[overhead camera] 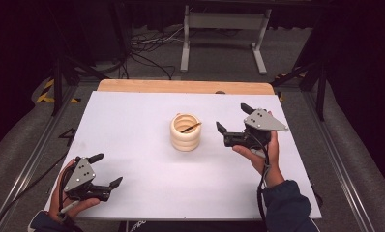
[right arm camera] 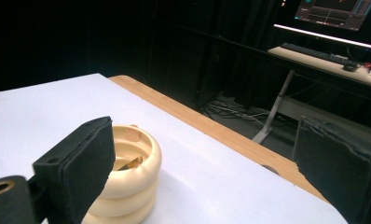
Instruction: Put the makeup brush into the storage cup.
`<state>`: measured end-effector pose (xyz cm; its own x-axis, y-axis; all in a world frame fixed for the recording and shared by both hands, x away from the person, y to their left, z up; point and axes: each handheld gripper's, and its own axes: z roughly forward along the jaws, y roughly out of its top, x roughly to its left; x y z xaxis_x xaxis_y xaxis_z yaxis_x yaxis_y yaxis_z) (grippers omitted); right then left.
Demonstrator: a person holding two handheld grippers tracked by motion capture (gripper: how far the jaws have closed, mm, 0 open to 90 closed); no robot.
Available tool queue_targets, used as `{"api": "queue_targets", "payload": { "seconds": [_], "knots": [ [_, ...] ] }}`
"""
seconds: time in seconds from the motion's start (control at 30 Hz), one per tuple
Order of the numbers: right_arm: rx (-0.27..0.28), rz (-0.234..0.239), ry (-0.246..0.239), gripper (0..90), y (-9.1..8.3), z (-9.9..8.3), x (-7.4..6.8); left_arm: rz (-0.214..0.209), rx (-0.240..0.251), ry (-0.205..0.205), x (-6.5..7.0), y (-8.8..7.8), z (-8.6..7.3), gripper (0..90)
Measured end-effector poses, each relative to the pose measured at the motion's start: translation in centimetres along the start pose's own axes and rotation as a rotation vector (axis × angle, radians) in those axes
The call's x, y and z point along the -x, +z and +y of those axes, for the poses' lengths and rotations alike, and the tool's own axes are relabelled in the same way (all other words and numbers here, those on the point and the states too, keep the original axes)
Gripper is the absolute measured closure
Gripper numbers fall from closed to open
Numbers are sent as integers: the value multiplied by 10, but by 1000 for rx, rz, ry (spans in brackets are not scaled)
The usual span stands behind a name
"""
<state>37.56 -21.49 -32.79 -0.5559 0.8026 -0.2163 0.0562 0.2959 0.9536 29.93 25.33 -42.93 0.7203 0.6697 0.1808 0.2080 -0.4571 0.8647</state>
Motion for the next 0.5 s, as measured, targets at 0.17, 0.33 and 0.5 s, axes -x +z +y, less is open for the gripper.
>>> {"api": "queue_targets", "payload": {
  "seconds": [0.17, 0.33, 0.5],
  "knots": [
    [-4, -8, 0, 59, -4, -2, 2, -2, -1, 3, 0, 0, 0, 62],
    [-25, -12, -2, 57, -7, -8, 5, -2, -2, -1, 0, 0, 0, 62],
    [-29, -19, -15, 57, -13, -13, 6, -4, -3, 6, 0, 1, 0, 61]
  ]
}}
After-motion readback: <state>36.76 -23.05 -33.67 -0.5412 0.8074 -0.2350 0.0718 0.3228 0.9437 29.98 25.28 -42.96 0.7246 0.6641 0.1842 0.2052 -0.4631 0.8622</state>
